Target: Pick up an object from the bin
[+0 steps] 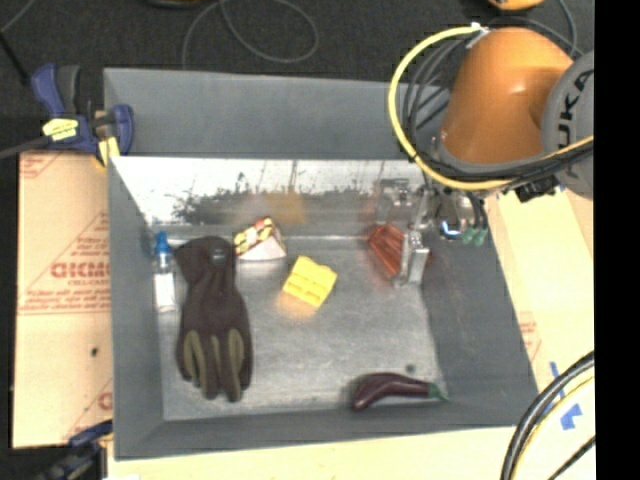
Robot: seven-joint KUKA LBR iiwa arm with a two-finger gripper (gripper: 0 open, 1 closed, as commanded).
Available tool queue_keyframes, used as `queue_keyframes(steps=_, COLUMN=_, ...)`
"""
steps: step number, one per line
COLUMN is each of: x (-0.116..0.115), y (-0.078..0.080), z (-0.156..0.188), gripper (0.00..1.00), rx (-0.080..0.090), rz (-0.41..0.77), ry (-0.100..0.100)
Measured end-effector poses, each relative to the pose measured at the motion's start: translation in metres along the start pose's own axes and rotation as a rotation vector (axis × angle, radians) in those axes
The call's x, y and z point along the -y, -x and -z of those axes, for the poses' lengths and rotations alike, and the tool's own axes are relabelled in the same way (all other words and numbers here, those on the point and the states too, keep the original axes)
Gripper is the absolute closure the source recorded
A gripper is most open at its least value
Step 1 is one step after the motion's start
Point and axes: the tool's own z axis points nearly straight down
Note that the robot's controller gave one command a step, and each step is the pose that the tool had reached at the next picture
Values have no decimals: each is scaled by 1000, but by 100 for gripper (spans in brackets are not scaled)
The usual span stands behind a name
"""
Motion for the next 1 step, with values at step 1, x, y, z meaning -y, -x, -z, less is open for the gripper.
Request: queue_keyframes(steps=1, x=0, y=1, z=5, gripper=0, rx=8, rz=1, ry=-1)
